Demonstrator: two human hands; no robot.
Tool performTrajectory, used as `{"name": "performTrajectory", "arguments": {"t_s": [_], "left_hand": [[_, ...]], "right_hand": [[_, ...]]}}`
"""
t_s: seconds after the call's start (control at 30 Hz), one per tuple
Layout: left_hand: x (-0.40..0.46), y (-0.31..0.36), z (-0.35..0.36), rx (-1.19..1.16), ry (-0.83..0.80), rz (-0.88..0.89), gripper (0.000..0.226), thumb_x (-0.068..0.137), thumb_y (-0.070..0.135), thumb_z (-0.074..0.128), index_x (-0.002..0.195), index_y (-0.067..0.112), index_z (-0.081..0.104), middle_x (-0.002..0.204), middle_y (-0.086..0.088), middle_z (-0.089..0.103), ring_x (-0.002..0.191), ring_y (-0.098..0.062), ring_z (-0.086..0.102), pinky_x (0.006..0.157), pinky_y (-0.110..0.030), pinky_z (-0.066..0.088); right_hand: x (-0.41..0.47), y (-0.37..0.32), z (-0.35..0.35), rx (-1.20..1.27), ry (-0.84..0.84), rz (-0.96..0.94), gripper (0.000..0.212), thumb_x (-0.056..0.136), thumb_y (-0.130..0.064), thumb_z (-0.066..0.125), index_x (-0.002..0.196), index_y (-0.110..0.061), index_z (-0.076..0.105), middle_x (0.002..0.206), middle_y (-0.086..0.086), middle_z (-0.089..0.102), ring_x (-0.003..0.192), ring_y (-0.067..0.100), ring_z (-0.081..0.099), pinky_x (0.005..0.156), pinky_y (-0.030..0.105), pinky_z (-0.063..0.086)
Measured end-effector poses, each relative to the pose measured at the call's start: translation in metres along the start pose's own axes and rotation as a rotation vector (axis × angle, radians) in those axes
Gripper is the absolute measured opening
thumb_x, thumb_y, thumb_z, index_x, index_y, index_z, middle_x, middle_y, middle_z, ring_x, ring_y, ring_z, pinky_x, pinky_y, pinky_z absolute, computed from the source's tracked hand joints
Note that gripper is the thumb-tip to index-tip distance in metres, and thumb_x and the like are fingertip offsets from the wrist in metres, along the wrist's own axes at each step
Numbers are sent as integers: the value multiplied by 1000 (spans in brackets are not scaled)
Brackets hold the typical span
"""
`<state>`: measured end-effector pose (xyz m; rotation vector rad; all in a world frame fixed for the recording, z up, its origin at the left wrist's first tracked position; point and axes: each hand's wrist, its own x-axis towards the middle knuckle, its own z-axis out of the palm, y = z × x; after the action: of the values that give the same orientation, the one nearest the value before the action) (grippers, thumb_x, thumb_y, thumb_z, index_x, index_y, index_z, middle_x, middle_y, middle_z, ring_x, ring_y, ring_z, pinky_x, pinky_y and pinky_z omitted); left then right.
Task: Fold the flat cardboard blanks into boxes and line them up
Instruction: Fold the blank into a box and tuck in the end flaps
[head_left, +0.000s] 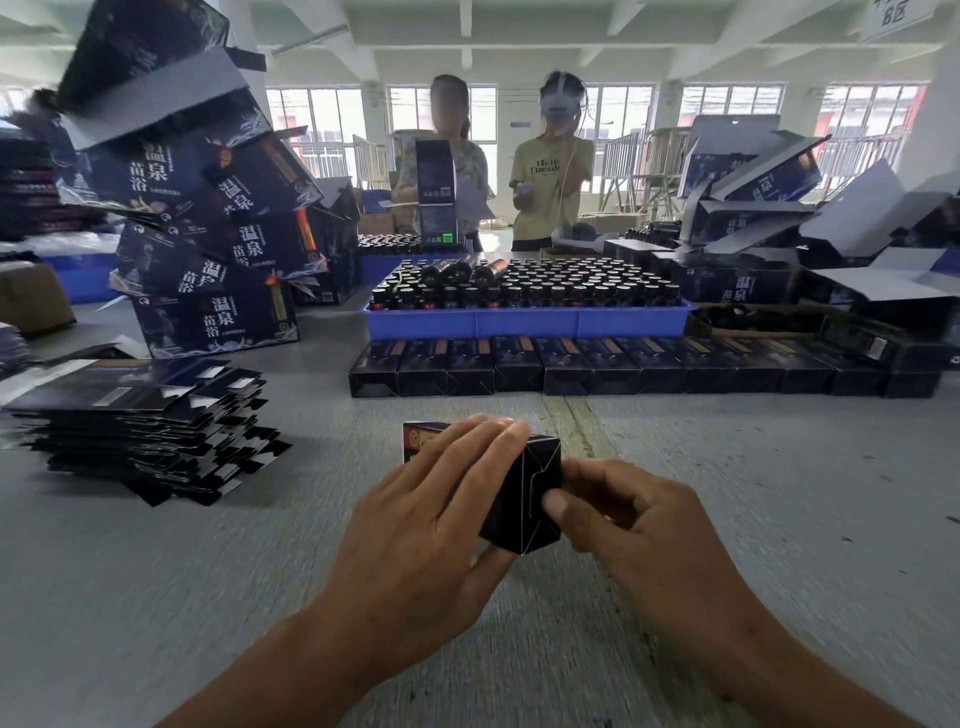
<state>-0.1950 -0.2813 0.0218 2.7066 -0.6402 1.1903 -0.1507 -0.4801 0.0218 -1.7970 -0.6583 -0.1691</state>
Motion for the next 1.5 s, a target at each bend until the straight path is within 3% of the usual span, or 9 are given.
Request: {"name": "performTrajectory", "arguments": {"t_s": [0.37, 0.57, 0.9, 1.07, 1.2, 1.33, 1.4, 1.47, 1.5], "left_hand": [[3, 7, -1, 23, 21, -6, 68, 84, 40, 56, 145, 12, 41, 142, -4, 57, 135, -18, 48, 106, -30, 42], [5, 11, 0, 27, 22, -14, 69, 83, 41, 56, 144, 11, 44, 141, -4, 58, 134, -17, 47, 107, -28, 40], [1, 4, 0, -16, 21, -28, 72, 85, 44, 57, 149, 15, 38, 147, 1, 49, 139, -14, 42, 111, -28, 36], [-2, 1, 6, 11, -30, 96, 72, 90, 37, 63, 153, 17, 33, 157, 0, 41, 149, -19, 31, 116, -41, 38], [-4, 3, 10, 60, -114, 212, 80, 88, 29, 67, 157, 17, 28, 164, -2, 28, 153, -24, 19, 120, -48, 30], [-5, 2, 7, -2, 21, -20, 69, 87, 25, 60, 151, 17, 35, 162, -6, 31, 151, -23, 25, 118, -45, 33], [-3, -1, 2, -118, 106, -269, 61, 93, 25, 63, 149, 23, 38, 158, 5, 35, 145, -10, 32, 113, -34, 36], [0, -5, -5, -428, 63, -566, 61, 95, 45, 60, 149, 38, 33, 145, 23, 42, 128, 11, 41, 103, -21, 41], [2, -7, -7, -658, 24, -688, 68, 87, 56, 60, 148, 42, 34, 138, 26, 50, 119, 14, 49, 95, -16, 45]], "right_hand": [[0, -3, 3, -25, 64, 15, 17, 87, -30, 72, 87, -46, 69, 87, -29, 73, 83, -6, 69, 68, 9, 52], [-1, -3, 4, -68, 120, 25, 8, 87, -32, 72, 92, -38, 71, 86, -26, 72, 82, -4, 68, 63, 12, 50], [-1, -4, -3, 3, 38, 26, 13, 83, -41, 72, 95, -44, 72, 95, -23, 74, 92, -1, 70, 71, 21, 56], [-2, -5, 0, 75, -16, 20, 54, 68, -67, 77, 117, -61, 55, 113, -32, 64, 101, -7, 66, 77, 11, 55], [2, -3, 0, 111, -34, 102, 60, 74, -45, 84, 120, -59, 49, 110, -24, 68, 101, -3, 68, 75, 13, 56], [8, 1, -8, 241, -8, 259, 62, 58, -26, 79, 116, -39, 62, 99, -11, 74, 95, 11, 73, 79, 32, 62], [7, 2, -9, 249, -38, 327, 59, 53, -26, 80, 110, -33, 66, 101, -10, 76, 93, 10, 74, 80, 33, 61], [6, 2, -7, 182, -98, 355, 57, 51, -32, 84, 106, -32, 68, 101, -14, 75, 92, 3, 72, 82, 29, 56], [5, 1, -5, 133, -142, 363, 57, 52, -35, 86, 106, -33, 67, 102, -17, 75, 93, 0, 71, 83, 28, 53]]}}
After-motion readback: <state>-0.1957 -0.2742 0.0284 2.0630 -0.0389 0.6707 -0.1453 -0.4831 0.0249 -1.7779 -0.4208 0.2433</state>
